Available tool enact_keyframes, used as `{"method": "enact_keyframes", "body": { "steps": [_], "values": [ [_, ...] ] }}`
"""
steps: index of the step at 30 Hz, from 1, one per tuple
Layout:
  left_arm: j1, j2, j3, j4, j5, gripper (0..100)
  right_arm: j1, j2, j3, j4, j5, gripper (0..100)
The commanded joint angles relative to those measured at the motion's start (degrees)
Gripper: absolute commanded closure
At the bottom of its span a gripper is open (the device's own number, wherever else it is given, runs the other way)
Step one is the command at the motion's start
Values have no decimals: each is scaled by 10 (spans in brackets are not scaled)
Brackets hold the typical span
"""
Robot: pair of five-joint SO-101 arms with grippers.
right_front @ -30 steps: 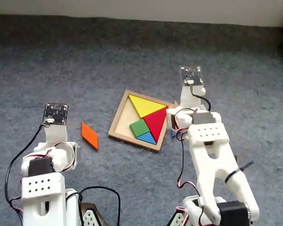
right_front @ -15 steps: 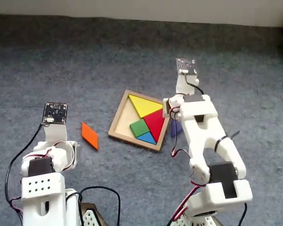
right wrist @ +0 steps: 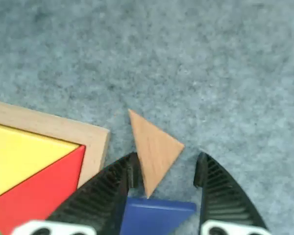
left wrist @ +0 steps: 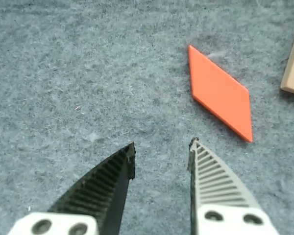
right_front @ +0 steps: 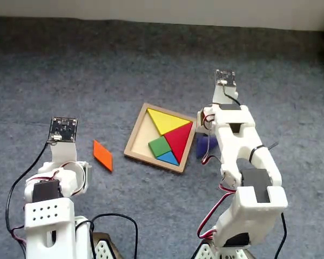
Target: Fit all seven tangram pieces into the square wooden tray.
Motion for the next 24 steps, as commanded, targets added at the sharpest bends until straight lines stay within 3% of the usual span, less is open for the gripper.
{"method": "enact_keyframes", "body": {
  "steps": [1, 5, 9, 24],
  "values": [
    [-6, -7, -1, -8, 4, 816, 19, -8, -24, -8, -1, 800],
    [-6, -7, -1, -8, 4, 816, 11, -15, -61, -7, 3, 800],
    [-6, -7, -1, -8, 4, 817, -7, -8, -95, 28, 70, 800],
    [-6, -7, -1, -8, 4, 817, -18, 84, -136, 70, 75, 800]
  ]
}}
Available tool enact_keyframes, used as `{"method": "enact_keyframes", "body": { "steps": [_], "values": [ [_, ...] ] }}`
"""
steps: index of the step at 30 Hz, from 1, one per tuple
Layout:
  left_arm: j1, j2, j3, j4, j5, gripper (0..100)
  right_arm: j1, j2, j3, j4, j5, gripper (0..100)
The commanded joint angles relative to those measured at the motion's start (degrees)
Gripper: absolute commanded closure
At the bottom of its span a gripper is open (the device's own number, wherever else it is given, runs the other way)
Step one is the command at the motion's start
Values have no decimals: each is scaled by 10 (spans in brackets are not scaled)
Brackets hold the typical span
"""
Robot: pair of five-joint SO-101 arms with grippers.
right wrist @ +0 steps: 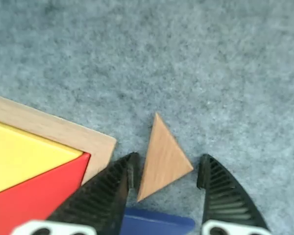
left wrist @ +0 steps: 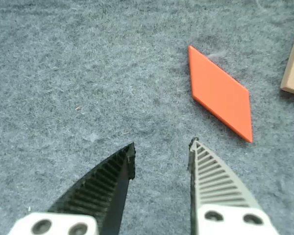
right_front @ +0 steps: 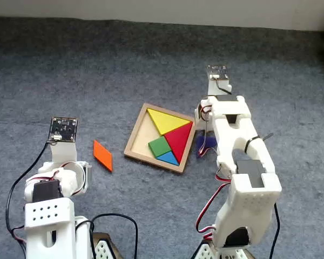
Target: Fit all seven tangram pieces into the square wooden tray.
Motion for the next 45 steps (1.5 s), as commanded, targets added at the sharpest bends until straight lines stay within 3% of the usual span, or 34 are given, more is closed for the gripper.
{"method": "enact_keyframes", "body": {
  "steps": [1, 5, 11, 19, 30, 41, 45],
  "values": [
    [-6, -7, -1, -8, 4, 817, -5, 2, -23, 0, 7, 800],
    [-6, -7, -1, -8, 4, 817, -6, 3, -23, 0, 9, 804],
    [-6, -7, -1, -8, 4, 817, -6, 1, -24, 0, 48, 903],
    [-6, -7, -1, -9, 4, 817, -4, -48, -20, 3, 58, 914],
    [-6, -7, -1, -9, 4, 817, -50, -203, -18, 121, 55, 914],
    [-6, -7, -1, -9, 4, 818, -227, -215, -22, 163, -251, 911],
    [-6, -7, -1, -9, 4, 818, -273, -214, -19, 140, -297, 911]
  ]
}}
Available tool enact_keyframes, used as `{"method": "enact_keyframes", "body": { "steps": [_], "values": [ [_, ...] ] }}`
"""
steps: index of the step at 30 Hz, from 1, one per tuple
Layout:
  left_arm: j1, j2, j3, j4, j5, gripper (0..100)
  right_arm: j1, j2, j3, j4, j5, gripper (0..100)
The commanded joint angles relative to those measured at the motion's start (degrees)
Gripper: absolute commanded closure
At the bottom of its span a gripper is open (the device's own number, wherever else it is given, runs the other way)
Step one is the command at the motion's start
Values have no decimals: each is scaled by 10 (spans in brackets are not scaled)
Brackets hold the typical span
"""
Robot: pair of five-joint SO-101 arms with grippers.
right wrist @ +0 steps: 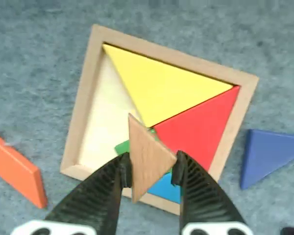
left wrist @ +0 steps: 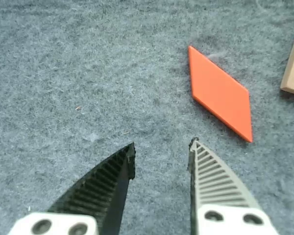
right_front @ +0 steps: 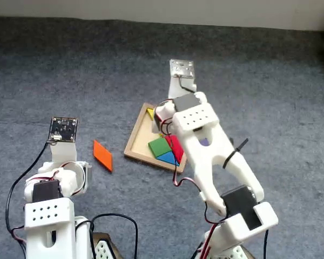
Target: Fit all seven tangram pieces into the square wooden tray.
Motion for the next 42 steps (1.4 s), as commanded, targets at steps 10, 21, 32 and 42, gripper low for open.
{"method": "enact_keyframes", "body": {
  "steps": [10, 21, 32, 42],
  "values": [
    [-6, -7, -1, -9, 4, 818, -51, 69, 11, -97, -33, 910],
    [-6, -7, -1, -9, 4, 818, -52, 94, -22, -96, -114, 797],
    [-6, -7, -1, -9, 4, 818, -52, 57, -21, -84, -109, 797],
    [-6, -7, -1, -9, 3, 818, -53, 75, -23, -109, 11, 992]
  ]
}}
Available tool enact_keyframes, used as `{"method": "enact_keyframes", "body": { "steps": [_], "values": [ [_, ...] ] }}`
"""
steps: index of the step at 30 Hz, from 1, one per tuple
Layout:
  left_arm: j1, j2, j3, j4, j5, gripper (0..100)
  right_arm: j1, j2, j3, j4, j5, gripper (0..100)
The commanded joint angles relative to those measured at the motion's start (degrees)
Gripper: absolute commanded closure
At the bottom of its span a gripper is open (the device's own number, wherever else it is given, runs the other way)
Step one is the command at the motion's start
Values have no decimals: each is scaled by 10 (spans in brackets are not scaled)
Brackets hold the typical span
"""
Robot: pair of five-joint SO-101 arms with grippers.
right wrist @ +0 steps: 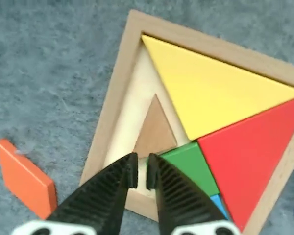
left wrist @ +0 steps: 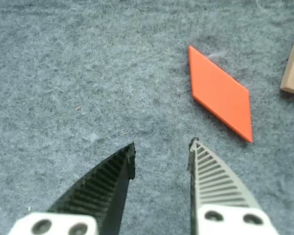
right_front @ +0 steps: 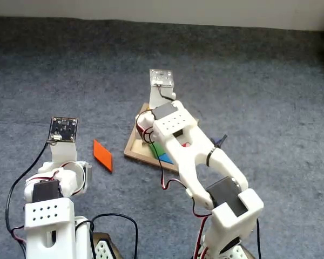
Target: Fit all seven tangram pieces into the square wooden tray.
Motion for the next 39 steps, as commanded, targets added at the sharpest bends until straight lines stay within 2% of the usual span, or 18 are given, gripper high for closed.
{"method": "enact_keyframes", "body": {
  "steps": [1, 7, 18, 27, 30, 33, 39],
  "values": [
    [-6, -7, -1, -9, 3, 818, -7, 4, -35, -10, 21, 995],
    [-6, -7, -1, -9, 3, 818, -1, 44, -35, -10, 46, 994],
    [-6, -7, 0, -9, 3, 818, 80, 58, -35, -7, 54, 994],
    [-6, -7, 0, -9, 3, 818, 36, -34, -31, -11, 54, 994],
    [-6, -7, 0, -9, 3, 818, 7, -33, -31, -17, 54, 994],
    [-6, -7, 0, -9, 3, 818, -11, -31, -20, -70, 54, 994],
    [-6, -7, 0, -9, 3, 818, 5, 23, 13, -106, 55, 994]
  ]
}}
